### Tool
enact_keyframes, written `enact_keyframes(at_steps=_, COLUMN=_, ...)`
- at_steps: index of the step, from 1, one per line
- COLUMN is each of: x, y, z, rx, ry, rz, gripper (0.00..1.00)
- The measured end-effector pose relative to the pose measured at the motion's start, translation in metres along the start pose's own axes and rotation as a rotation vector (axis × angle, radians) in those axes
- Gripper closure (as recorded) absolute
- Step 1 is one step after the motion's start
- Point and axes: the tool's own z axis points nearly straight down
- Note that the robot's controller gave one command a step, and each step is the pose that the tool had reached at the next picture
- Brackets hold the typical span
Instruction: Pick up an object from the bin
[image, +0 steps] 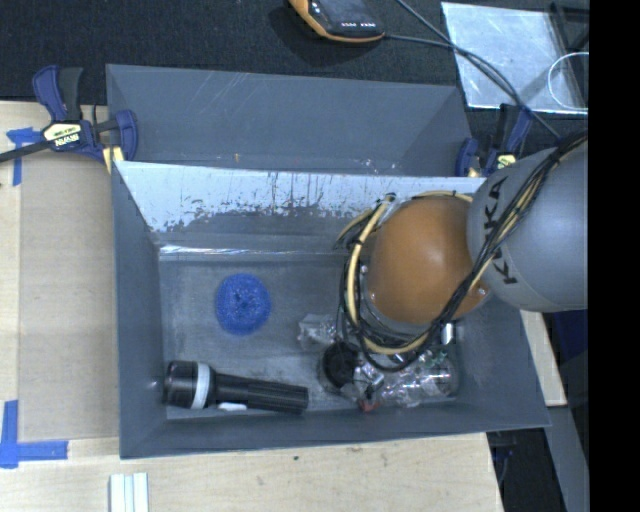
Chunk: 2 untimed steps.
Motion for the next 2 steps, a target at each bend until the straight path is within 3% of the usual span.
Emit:
enact_keyframes(at_steps=1, x=0.0232, y=-0.0523, z=0.0286, rx=0.011, ry=-0.015, rz=0.169, gripper=0.0)
enact_keyframes(at_steps=2, x=0.0266, y=-0.0432, z=0.0248, rx=0.005, ry=-0.008, rz=0.18, gripper=1.0)
